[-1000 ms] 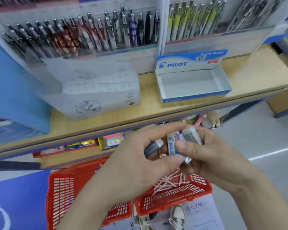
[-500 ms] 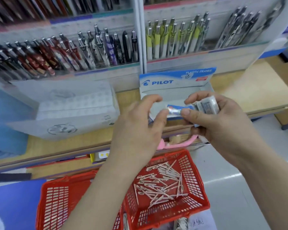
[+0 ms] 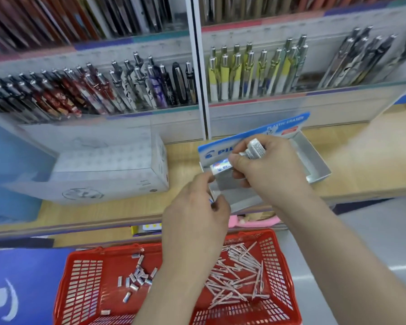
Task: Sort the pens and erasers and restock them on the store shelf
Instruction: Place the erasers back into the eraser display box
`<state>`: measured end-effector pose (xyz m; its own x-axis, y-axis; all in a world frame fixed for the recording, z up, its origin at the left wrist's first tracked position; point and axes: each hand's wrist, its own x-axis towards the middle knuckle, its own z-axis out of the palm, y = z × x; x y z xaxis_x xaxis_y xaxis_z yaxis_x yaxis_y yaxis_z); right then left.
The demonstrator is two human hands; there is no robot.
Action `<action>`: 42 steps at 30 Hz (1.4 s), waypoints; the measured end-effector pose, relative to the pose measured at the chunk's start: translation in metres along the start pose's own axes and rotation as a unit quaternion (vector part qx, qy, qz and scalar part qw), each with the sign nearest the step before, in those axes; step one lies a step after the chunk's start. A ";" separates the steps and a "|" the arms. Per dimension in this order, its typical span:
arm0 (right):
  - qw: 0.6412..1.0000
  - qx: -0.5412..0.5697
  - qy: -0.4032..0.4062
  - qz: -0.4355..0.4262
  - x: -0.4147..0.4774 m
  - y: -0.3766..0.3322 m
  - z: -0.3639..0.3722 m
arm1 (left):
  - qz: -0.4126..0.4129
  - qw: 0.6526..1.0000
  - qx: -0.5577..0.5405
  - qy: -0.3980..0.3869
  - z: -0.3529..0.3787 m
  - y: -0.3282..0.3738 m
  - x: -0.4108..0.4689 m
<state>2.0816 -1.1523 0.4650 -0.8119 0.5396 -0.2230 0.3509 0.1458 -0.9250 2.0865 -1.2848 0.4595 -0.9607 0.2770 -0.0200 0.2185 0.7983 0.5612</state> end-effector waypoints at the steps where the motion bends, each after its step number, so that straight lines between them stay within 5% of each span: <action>1: 1.000 -0.010 0.009 -0.001 0.002 0.002 0.003 | -0.010 1.000 -0.022 0.001 -0.001 -0.003 0.000; 9: 0.995 -0.092 0.044 -0.013 0.005 0.007 0.025 | -0.045 0.996 -0.077 -0.017 0.003 -0.013 0.028; 16: 0.976 -0.209 -0.031 -0.060 0.001 0.001 0.019 | -0.058 0.993 -0.103 0.003 0.006 -0.017 0.038; 33: 0.919 -0.362 0.051 -0.146 -0.006 0.007 0.030 | -0.077 0.994 -0.075 0.014 0.011 -0.012 0.046; 42: 0.919 -0.354 -0.043 -0.167 -0.004 0.002 0.009 | -0.067 0.995 -0.073 0.023 0.014 -0.012 0.046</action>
<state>2.0814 -1.1613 0.4613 -0.9527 0.3034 -0.0158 0.2668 0.8107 -0.5211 2.0423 -1.2739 0.4403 -0.9871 0.1455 -0.0673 0.0632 0.7393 0.6704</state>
